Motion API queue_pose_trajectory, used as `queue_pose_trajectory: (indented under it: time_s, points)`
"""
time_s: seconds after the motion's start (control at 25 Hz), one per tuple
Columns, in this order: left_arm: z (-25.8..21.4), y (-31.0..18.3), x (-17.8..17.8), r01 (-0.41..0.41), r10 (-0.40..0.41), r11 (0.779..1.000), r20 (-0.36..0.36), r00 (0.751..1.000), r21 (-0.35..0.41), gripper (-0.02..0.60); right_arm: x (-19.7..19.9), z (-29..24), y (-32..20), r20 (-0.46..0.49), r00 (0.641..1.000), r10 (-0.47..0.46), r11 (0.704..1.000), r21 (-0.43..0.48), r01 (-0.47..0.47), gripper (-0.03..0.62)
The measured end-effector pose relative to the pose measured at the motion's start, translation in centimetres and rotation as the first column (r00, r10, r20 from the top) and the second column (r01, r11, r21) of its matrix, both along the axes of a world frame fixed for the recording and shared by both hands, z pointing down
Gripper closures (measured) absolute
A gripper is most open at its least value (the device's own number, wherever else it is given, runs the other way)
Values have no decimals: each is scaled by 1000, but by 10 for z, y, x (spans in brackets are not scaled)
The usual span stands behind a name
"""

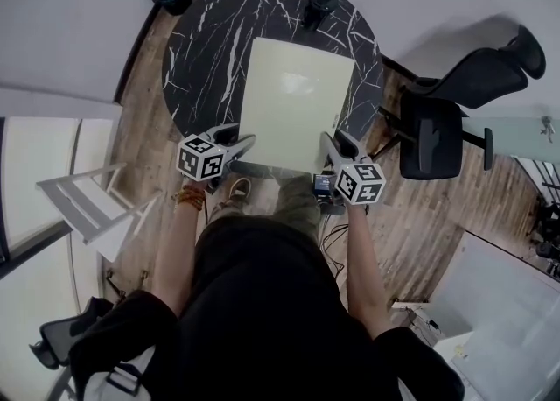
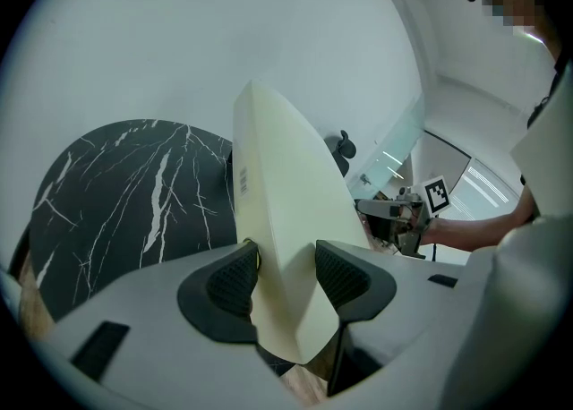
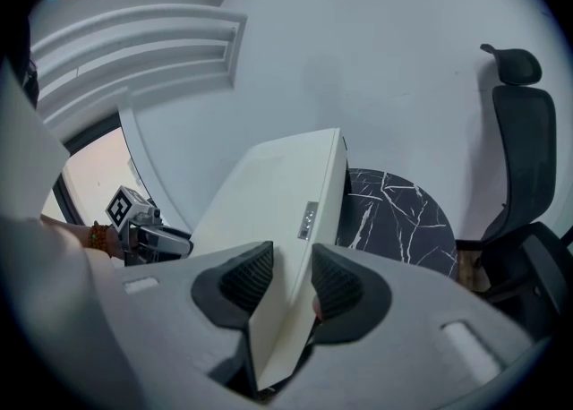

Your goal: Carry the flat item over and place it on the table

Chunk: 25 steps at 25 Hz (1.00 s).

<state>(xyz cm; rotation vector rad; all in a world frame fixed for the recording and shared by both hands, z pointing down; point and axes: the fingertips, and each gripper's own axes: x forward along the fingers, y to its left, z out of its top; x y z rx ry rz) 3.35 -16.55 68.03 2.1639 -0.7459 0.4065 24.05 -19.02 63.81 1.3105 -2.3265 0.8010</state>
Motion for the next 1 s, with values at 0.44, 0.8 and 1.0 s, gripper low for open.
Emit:
queue_pose_trajectory:
  time_s: [0.44, 0.8, 1.0]
  points:
    - [16, -8, 1, 6, -5, 999, 12, 1000, -38, 380, 2, 23, -8, 20, 1000, -11, 999, -46, 12, 464]
    - [36, -9, -1, 45, -44, 995, 18, 999, -93, 379, -2, 43, -18, 22, 999, -39, 996, -83, 41, 464]
    - [47, -8, -3, 62, -59, 991, 30, 998, -119, 377, -3, 58, -20, 34, 998, -51, 991, -121, 55, 464]
